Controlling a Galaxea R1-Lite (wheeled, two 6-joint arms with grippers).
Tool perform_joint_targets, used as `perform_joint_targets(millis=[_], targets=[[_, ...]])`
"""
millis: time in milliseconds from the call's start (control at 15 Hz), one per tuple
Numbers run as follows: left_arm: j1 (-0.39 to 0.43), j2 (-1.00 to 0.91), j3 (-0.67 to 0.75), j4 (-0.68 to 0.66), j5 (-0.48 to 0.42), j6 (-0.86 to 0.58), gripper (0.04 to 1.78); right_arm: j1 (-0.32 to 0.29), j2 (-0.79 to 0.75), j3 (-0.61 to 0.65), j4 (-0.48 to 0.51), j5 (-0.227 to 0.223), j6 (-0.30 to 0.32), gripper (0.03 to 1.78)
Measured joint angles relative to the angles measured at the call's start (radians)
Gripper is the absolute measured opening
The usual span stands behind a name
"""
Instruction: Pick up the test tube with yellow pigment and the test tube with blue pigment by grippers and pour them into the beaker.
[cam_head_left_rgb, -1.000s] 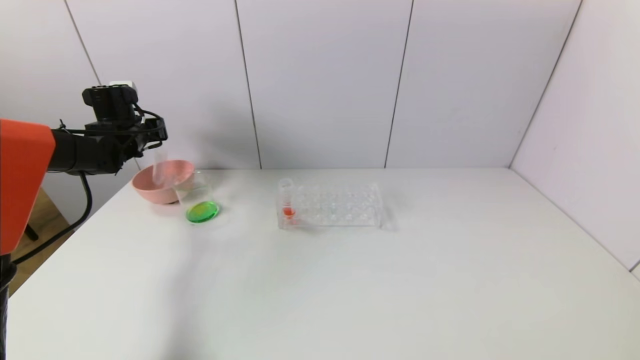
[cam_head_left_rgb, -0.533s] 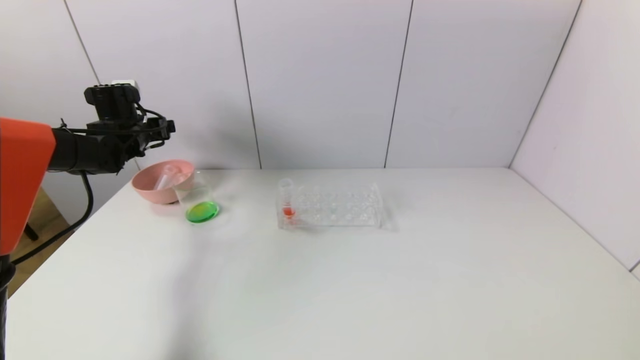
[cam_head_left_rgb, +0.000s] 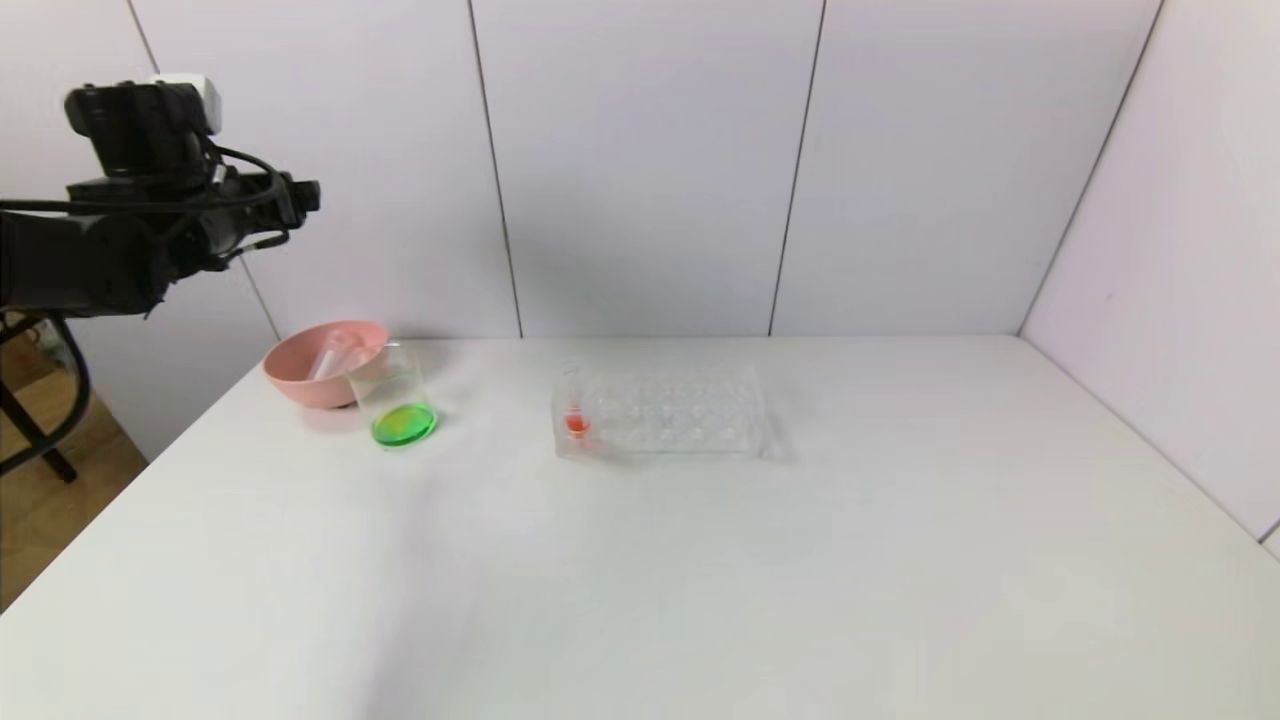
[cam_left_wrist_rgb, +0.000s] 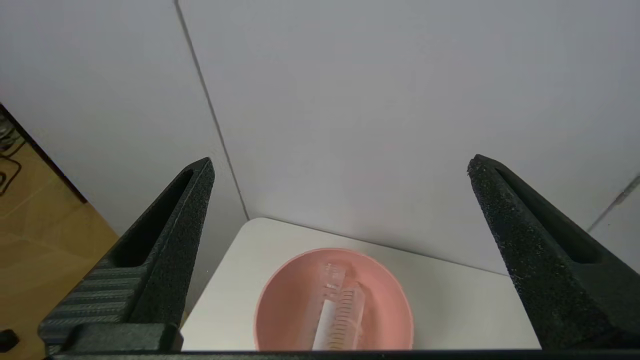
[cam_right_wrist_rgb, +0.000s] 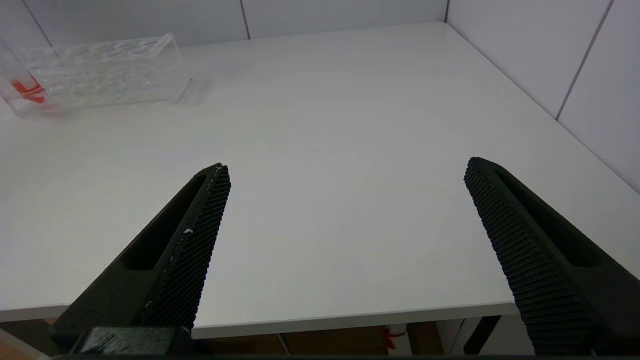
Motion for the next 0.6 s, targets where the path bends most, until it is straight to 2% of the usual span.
perform_joint_targets(millis=[333, 600], targets=[[0.002, -0.436, 0.288, 0.05, -0.005, 0.004, 1.76, 0.0, 0.0, 0.0, 0.0, 0.0, 0.0, 1.71], [0.001, -0.911, 0.494, 0.214, -0.011, 0.034, 1.76, 0.0, 0.0, 0.0, 0.0, 0.0, 0.0, 1.71]])
